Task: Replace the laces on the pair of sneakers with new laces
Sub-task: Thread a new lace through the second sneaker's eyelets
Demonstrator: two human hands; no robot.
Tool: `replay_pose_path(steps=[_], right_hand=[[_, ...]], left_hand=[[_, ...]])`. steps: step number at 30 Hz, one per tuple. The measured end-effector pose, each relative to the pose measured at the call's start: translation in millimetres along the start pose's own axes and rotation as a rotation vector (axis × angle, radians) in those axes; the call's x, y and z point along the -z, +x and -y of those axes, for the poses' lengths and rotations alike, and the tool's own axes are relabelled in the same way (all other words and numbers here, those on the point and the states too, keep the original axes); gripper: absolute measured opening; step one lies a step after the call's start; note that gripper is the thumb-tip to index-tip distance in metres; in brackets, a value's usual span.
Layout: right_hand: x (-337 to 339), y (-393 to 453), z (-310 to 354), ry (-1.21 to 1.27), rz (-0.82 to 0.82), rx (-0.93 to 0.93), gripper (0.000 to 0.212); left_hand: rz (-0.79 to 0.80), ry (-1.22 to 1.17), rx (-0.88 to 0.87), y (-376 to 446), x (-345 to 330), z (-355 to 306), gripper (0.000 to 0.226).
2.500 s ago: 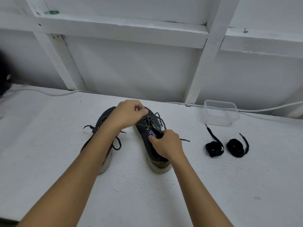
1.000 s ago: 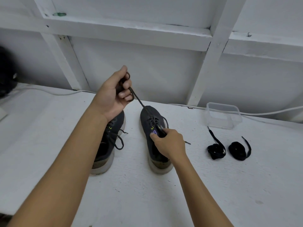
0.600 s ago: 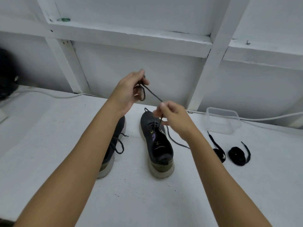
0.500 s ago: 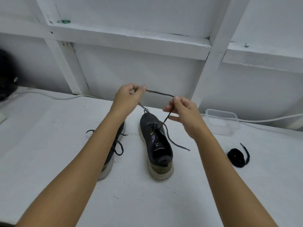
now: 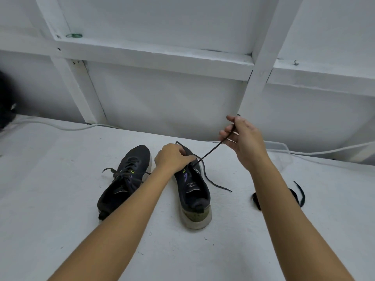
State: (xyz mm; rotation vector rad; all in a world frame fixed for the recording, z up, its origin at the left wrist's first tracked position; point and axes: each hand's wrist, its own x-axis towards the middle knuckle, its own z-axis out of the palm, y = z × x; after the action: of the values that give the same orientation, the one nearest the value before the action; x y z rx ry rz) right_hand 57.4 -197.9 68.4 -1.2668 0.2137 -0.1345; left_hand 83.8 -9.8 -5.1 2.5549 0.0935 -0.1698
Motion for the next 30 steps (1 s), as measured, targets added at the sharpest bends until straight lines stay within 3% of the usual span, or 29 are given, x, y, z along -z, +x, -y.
replay_pose_path(steps=[3,6,11,15,18,22,25,30], right_hand=[[2.8,4.3,0.0,-0.095,-0.029,-0.055,0.016],[7.2,11.7,-7.8,-0.271,-0.072,-0.126,0.014],[-0.4,13.3,-18.1,-0.690,0.034,-0.169,0.019],[-18.9,7.7,-19.3,-0.891,0.336,-0.139,0.016],[-31.9,5.8,-17.8,-0.901,0.446,-0.080,0.029],[-37.1,9.2,-15.2,-0.881,0.446,-0.012,0.036],[-32.8,12.4,-13.3,-0.834,0.407,0.000,0.045],[-23.0,14.1,-16.5,-0.760,0.348,-0.044,0.038]], left_hand=[[0.003,-0.152,-0.057,5.3,-1.9,-0.8,0.010],[-0.008,-0.501,-0.035,8.9,13.7,-11.7,0.015],[-0.001,-0.670,-0.193,12.9,61.0,-42.5,0.020],[0.065,-0.653,-0.305,6.3,81.1,-64.3,0.016],[0.102,-0.636,-0.363,1.8,81.7,-66.0,0.014],[0.150,-0.583,-0.362,2.2,80.3,-49.3,0.021],[0.144,-0.380,-0.341,5.7,78.4,-28.8,0.031],[0.083,-0.176,-0.334,4.9,78.7,-5.6,0.022]])
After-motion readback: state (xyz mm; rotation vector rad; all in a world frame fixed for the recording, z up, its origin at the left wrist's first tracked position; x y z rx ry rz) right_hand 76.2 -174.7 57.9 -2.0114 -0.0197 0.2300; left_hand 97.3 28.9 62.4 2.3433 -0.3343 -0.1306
